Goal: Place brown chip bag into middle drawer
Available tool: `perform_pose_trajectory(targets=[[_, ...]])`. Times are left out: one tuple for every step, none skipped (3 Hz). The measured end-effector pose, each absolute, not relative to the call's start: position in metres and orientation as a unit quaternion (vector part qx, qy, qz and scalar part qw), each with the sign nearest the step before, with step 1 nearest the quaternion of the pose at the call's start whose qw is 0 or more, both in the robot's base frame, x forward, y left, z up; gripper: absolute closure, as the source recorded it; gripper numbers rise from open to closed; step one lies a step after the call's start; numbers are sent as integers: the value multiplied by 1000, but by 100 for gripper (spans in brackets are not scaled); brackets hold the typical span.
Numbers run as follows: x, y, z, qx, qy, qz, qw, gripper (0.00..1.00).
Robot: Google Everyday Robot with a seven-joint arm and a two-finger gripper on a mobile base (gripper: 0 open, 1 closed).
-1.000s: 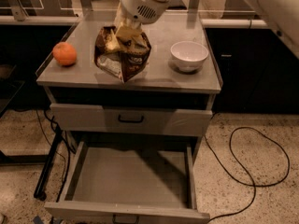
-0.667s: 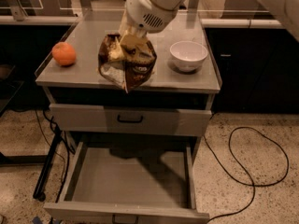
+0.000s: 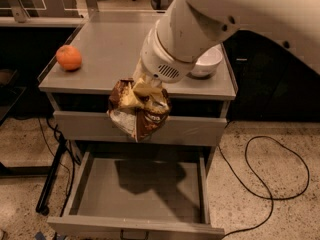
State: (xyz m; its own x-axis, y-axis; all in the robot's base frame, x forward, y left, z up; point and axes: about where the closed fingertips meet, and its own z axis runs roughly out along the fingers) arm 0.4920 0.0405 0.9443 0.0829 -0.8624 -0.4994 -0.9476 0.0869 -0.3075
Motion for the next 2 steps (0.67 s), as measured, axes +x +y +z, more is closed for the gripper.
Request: perform_pose_trajectory(targets=[[492, 40, 944, -672, 673, 71, 300, 100], [490, 42, 940, -671, 675, 74, 298, 100]])
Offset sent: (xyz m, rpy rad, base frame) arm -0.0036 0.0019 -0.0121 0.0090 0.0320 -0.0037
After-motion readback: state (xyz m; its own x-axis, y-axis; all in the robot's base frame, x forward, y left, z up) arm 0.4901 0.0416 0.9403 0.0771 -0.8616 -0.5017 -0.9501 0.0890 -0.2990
